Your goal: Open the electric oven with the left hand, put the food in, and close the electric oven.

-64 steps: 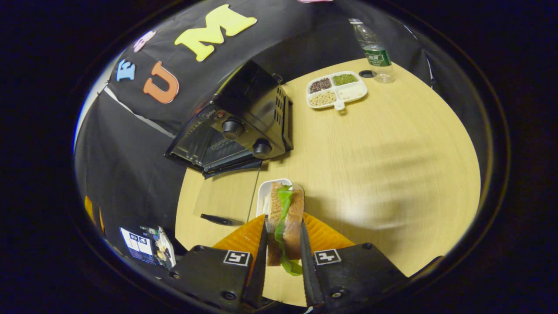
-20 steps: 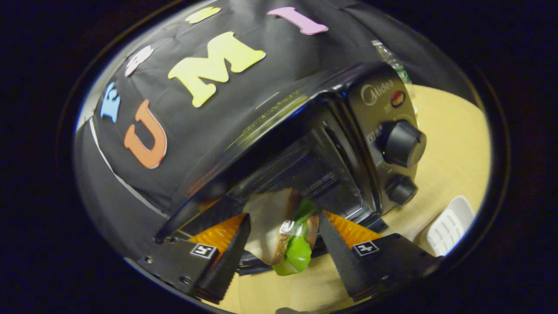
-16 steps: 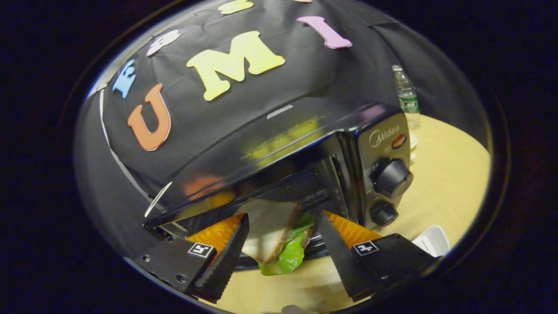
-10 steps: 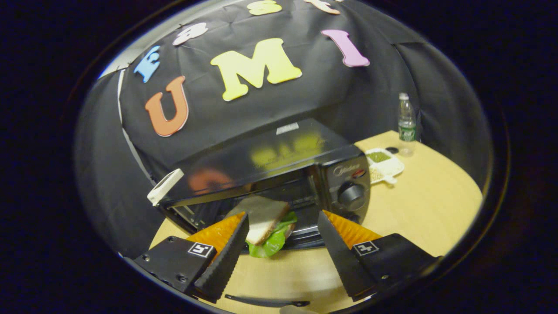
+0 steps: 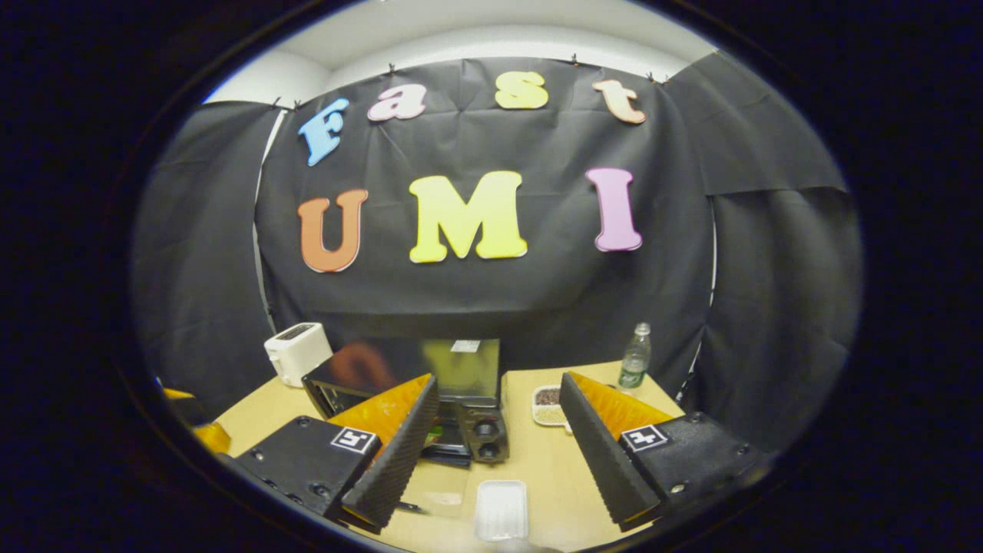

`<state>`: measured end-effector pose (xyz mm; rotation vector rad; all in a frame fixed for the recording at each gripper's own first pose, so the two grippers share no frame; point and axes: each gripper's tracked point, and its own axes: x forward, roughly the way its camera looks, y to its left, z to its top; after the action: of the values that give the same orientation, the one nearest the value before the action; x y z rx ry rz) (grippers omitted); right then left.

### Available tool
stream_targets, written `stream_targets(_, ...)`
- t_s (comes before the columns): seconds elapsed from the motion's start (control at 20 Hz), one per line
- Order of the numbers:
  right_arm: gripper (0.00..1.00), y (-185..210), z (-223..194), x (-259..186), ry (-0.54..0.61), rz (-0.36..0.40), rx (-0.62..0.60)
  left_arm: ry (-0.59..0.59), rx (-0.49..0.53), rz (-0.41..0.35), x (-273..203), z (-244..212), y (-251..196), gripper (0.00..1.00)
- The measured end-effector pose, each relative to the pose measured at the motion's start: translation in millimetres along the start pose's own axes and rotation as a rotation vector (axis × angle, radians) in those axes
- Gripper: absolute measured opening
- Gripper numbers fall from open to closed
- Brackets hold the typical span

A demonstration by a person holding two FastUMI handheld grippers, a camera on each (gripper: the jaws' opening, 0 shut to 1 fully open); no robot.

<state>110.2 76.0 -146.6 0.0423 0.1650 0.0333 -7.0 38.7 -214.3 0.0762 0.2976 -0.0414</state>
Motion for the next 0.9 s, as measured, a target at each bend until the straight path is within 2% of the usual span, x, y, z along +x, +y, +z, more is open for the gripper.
stream_targets(0.2, 0.95, -43.7, 32.2, -37.8, -0.054, -0.03, -0.029, 0.082, -0.009, -0.034, 16.7, -49.8, -38.9, 0.96)
stream_targets(0.25, 1.0, -52.9, 38.5, -46.0, -0.065, -0.036, -0.031, 0.102, -0.015, -0.042, 20.5, -62.4, -47.0, 0.95)
stream_targets(0.3, 0.95, -62.4, 44.0, -54.1, -0.073, -0.04, -0.031, 0.12, -0.017, -0.048, 24.3, -71.8, -56.0, 0.96)
stream_targets(0.35, 0.95, -72.1, 48.7, -60.9, -0.078, -0.046, -0.039, 0.137, -0.016, -0.054, 28.5, -83.0, -64.7, 0.96)
stream_targets(0.6, 0.95, -114.0, 49.4, -81.1, -0.058, -0.071, -0.061, 0.208, -0.022, -0.06, 50.2, -127.0, -95.6, 0.96)
stream_targets(0.85, 0.95, -142.6, 43.2, -89.8, -0.024, -0.093, -0.099, 0.268, -0.044, -0.035, 77.7, -161.2, -102.0, 0.96)
stream_targets(0.9, 1.0, -146.1, 43.2, -90.9, -0.021, -0.094, -0.104, 0.267, -0.055, -0.028, 83.8, -163.2, -102.1, 0.96)
